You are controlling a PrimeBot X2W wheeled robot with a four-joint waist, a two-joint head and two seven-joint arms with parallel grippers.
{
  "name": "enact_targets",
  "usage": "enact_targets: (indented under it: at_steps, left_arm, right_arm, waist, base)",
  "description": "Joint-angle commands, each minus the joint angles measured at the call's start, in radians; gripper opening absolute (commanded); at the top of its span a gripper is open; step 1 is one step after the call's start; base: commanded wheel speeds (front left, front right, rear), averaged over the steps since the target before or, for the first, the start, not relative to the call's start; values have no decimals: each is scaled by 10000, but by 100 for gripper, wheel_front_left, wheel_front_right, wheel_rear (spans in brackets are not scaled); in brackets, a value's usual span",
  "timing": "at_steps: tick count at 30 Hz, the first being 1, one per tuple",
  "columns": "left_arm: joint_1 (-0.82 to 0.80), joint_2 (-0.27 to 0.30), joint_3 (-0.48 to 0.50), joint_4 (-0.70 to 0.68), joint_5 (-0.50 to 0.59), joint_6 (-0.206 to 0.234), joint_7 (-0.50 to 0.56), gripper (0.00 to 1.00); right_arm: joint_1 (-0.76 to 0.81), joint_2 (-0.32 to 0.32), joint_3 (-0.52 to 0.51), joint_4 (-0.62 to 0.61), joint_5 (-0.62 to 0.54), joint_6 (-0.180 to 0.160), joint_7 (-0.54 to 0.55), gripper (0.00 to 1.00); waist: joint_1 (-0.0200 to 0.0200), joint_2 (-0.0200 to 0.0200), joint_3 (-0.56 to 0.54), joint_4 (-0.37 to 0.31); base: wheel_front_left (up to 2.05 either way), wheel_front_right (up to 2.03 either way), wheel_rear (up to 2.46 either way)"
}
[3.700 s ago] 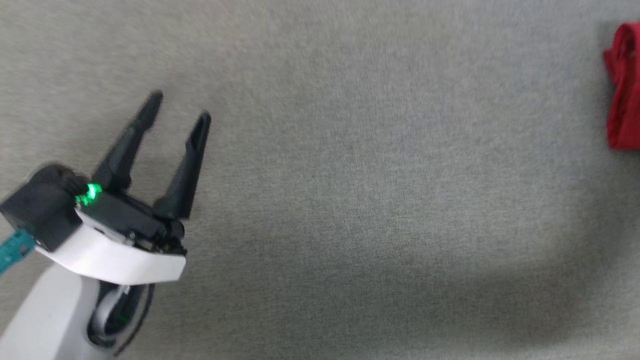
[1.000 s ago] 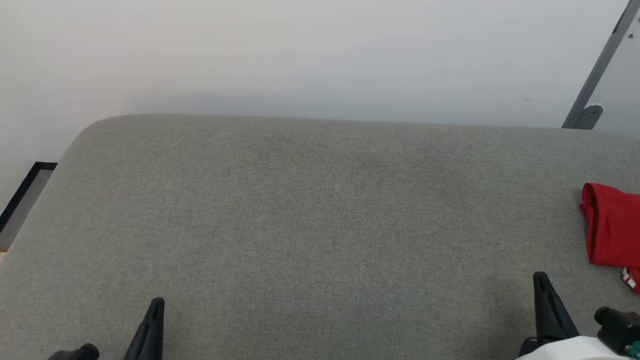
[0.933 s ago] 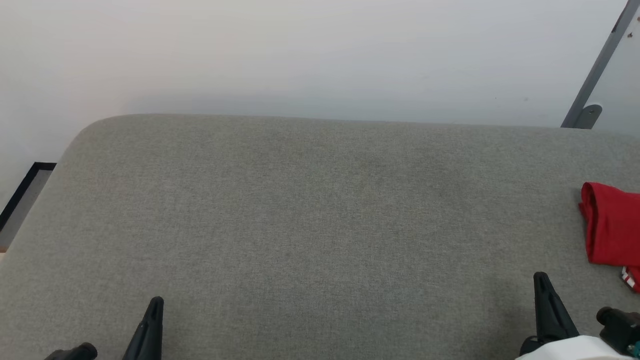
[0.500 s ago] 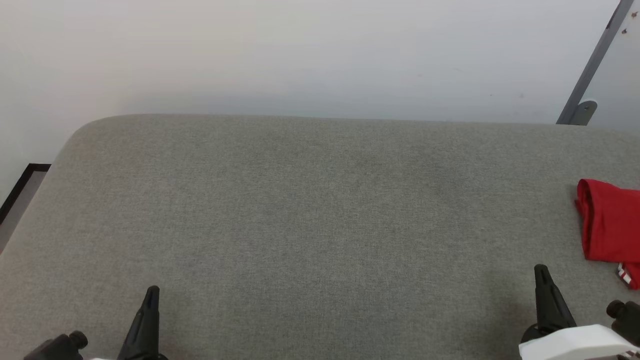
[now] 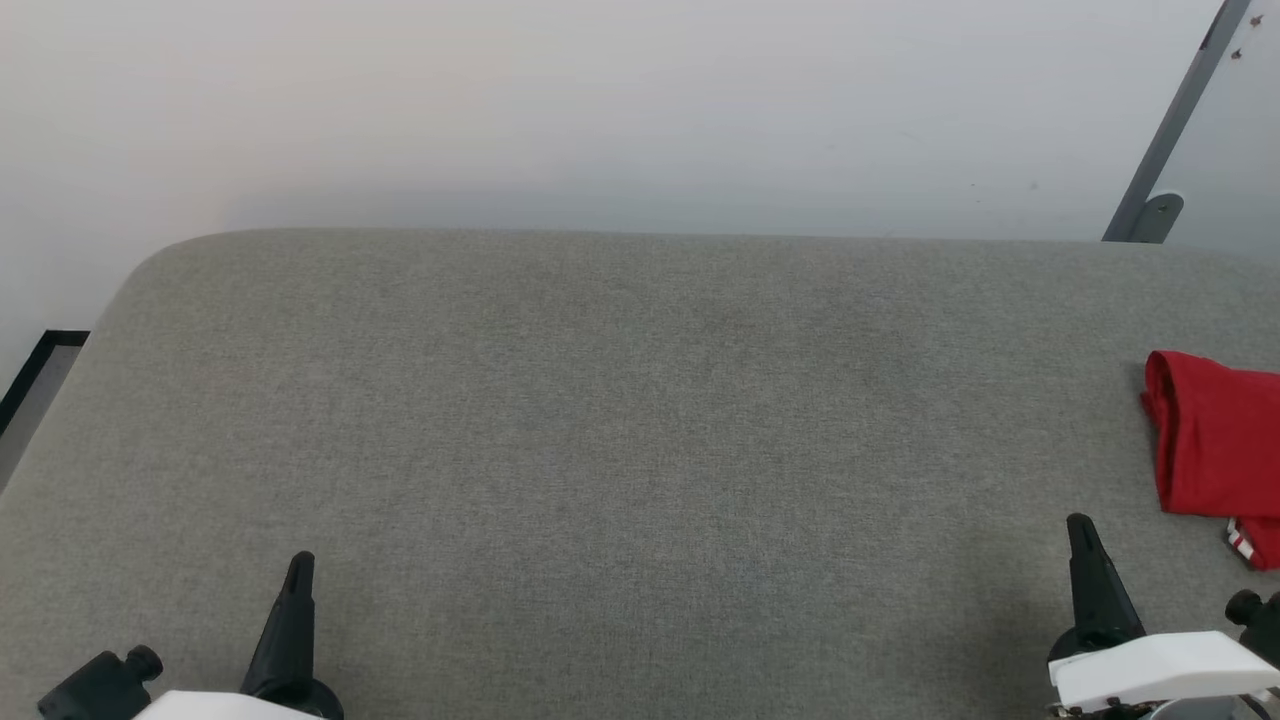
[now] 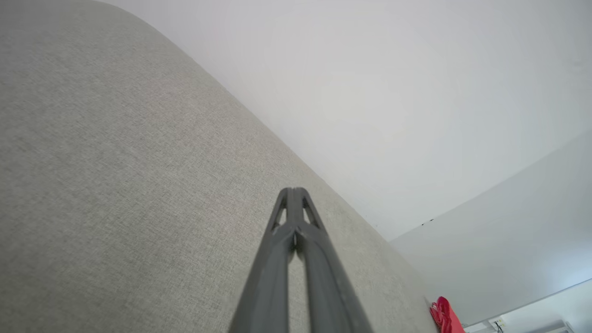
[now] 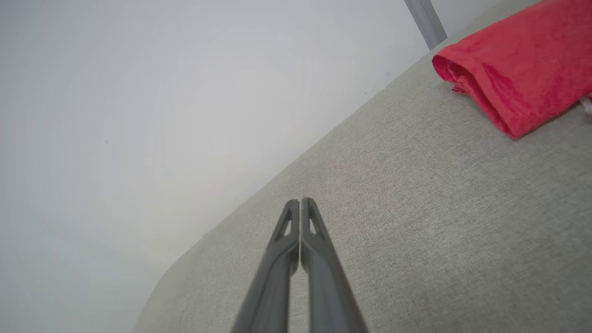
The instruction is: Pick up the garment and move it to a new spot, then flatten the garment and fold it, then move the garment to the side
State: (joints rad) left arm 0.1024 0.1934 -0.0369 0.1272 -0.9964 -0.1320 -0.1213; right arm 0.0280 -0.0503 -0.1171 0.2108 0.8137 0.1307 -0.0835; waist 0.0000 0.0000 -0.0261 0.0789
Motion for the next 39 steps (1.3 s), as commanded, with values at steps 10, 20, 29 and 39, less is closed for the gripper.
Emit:
enact_targets:
  at_steps: [10,20,29,39]
  left_arm:
    - [-581,-147,277,107,-1145,10,374,0]
    - [-820,-312,433,271,-1926,11,652,0]
    - [-1057,-475,583,415,-2657,13,902,0]
    - [-1302,-637,737,567,-3403,14,1172,0]
  right_arm:
    - [-462,-29,10,-28,1409,1,354,0]
    - [-604,-25,11,24,2412,1,602,0]
    - [-740,-22,14,73,3330,1,836,0]
    - [-891,-18,17,124,4272,1,1079,0]
  waist:
    - [0,0,33,-90]
    - [0,0,63,-169]
    - [0,0,92,-248]
    - [0,0,125,-336]
  base:
    - [0,0,0]
    - [0,0,0]
    - [0,0,0]
    - [0,0,0]
